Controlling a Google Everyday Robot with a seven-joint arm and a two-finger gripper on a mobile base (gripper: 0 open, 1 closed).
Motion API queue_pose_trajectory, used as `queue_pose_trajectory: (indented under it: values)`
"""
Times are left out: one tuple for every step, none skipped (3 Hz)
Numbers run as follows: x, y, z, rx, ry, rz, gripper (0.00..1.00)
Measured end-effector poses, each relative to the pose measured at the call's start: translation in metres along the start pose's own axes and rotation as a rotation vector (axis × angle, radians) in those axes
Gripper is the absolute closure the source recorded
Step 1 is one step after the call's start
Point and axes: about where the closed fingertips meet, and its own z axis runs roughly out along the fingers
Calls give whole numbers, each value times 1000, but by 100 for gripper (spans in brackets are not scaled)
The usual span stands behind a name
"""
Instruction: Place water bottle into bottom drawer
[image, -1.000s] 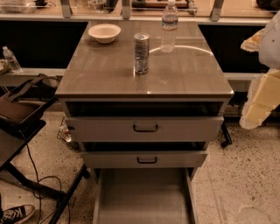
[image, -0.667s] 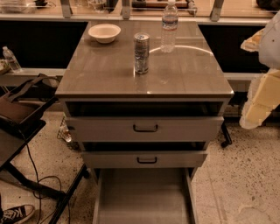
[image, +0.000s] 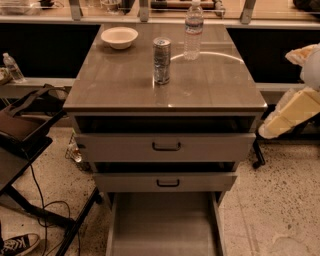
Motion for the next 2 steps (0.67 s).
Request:
queue_pose_trajectory:
  values:
    - [-13,-45,30,84,-254,122,0]
    - [-30,-82,46,169,-434,198,0]
